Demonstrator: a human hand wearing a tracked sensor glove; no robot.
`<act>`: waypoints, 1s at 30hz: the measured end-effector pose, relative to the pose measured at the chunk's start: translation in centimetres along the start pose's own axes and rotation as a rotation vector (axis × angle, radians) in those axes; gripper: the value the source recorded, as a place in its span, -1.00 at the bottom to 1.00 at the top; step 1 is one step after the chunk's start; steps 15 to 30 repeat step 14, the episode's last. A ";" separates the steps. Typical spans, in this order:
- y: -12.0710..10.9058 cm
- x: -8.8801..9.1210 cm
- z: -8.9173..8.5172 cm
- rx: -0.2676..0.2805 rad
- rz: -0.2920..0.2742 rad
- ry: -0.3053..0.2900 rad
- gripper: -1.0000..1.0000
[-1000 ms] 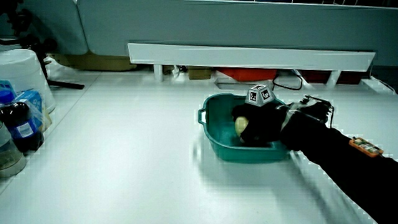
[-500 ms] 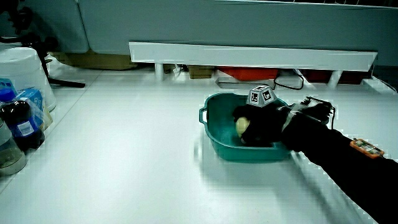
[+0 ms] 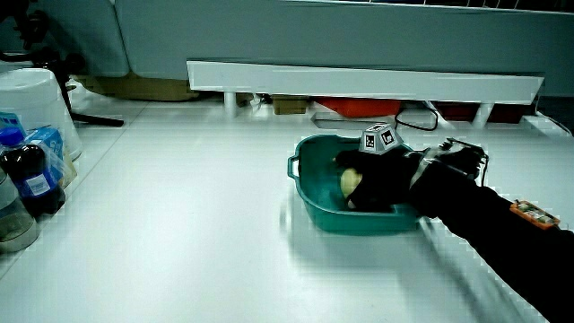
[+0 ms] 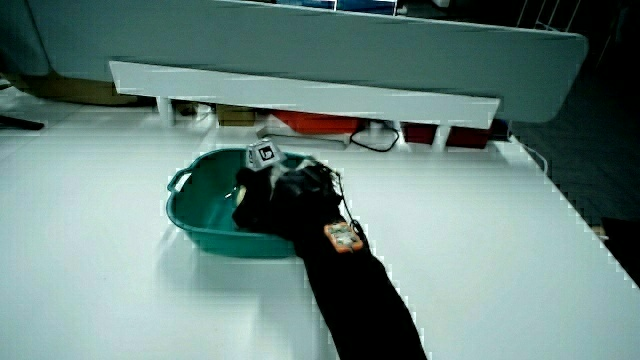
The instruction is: Place pear into plate
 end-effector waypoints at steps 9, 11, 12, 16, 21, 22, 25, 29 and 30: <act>-1.2 0.8 0.7 0.046 0.021 0.036 -1.00; -1.4 1.1 0.8 0.048 0.014 0.032 -1.00; -1.4 1.2 0.7 0.041 0.007 0.025 -1.00; -1.7 1.7 0.7 0.038 0.010 0.030 -1.00; -1.7 1.7 0.7 0.038 0.010 0.030 -1.00; -1.7 1.7 0.7 0.038 0.010 0.030 -1.00; -1.7 1.7 0.7 0.038 0.010 0.030 -1.00; -1.7 1.7 0.7 0.038 0.010 0.030 -1.00; -1.7 1.7 0.7 0.038 0.010 0.030 -1.00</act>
